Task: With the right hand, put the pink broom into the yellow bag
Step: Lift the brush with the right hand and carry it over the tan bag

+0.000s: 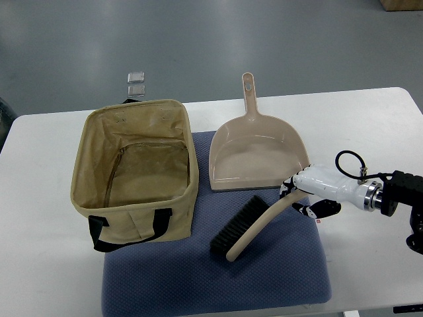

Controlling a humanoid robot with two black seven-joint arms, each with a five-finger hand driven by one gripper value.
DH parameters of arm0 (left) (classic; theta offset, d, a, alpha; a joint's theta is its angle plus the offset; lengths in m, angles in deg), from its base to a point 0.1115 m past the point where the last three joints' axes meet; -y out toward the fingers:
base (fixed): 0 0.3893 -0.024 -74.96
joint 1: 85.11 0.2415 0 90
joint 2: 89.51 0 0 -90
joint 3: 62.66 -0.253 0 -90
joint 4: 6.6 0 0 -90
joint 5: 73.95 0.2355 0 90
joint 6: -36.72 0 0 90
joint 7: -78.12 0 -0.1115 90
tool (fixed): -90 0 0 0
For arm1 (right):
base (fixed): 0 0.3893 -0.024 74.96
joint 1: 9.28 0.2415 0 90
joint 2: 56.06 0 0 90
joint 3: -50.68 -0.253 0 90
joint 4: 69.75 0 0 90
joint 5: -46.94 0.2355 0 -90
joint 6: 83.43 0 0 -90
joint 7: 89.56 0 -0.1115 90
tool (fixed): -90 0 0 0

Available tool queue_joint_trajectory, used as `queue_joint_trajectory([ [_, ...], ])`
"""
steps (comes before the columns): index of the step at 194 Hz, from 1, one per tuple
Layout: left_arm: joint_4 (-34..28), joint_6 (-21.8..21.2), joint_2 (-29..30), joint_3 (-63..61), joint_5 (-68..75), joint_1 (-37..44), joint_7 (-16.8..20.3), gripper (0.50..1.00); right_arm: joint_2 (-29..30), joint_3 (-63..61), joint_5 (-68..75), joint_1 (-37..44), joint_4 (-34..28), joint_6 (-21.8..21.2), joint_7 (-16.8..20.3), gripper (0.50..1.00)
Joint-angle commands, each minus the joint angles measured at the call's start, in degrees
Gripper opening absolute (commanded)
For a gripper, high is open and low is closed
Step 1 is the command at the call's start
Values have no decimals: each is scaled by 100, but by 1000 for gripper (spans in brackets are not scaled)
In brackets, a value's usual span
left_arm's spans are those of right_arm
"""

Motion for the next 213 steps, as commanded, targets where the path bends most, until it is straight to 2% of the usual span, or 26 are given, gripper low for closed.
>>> queue_joint_trajectory([
  [1,0,1,0,0,0,0,0,1000,-163,-203,40,35,-5,77,-26,500],
  [35,0,0,0,0,0,0,0,1000,-523,-352,180,333,-5,358,-79,500],
  [63,0,0,0,0,0,0,0,1000,-761,-590,673,747,4,376,-79,500],
  [96,0,0,0,0,0,0,0,1000,-972,-607,954,1634,31,270,-79,500],
  [139,0,0,0,0,0,0,0,1000,-858,-581,954,2672,66,-187,-44,500],
  [154,0,0,0,0,0,0,0,1000,-682,-555,936,3067,83,-398,-9,500],
  [175,0,0,0,0,0,0,8,1000,47,-546,866,3515,197,-845,35,500],
  [213,0,9,0,0,0,0,0,1000,1225,-502,383,3770,496,-1171,255,500],
])
